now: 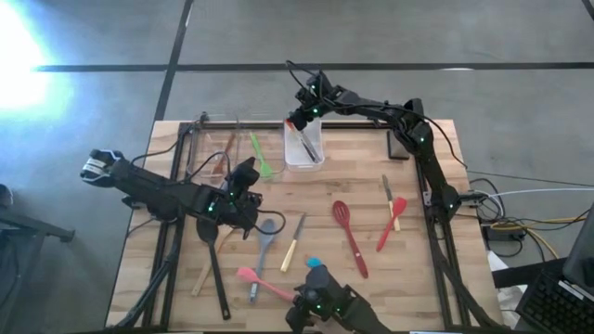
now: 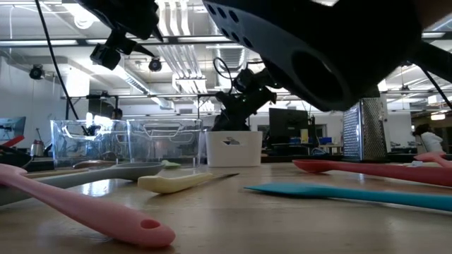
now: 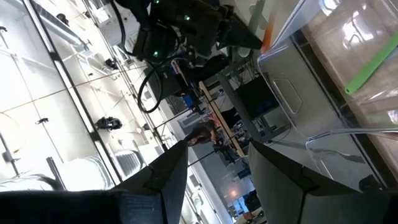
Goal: Pick & Place Kitchen Items
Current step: Put the green table knife into the white bin, then put the red spatula into the right transparent bin
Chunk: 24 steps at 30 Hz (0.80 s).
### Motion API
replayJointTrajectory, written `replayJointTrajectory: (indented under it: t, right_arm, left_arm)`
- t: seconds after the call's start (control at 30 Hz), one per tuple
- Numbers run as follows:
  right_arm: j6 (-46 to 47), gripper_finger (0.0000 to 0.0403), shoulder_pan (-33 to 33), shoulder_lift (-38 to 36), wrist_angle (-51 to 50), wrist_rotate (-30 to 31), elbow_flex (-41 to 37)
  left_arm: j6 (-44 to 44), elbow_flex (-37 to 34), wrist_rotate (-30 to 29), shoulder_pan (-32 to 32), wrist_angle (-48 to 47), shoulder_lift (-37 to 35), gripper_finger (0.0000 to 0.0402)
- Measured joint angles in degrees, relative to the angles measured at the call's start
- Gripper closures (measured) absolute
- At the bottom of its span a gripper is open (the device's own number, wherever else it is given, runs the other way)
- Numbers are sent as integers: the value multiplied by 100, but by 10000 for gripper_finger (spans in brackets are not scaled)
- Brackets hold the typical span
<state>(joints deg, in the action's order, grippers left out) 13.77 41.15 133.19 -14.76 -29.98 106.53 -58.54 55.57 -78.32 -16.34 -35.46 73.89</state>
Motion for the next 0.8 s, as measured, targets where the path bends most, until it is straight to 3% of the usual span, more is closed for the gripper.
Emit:
replayJointTrajectory:
  t: [0.13,0.37,0.7,0.8]
  right_arm:
    - [65,378,0,-4,84,0,-60]
    - [57,313,-29,-2,22,22,166]
    - [94,251,-48,-46,-8,7,541]
    - [-56,239,-44,-228,-9,-327,684]
  left_arm:
    - [-1,0,2,0,7,0,229]
    - [-155,0,2,0,9,0,229]
    - [-194,-2,4,4,46,0,229]
    - [-142,-8,4,7,52,0,229]
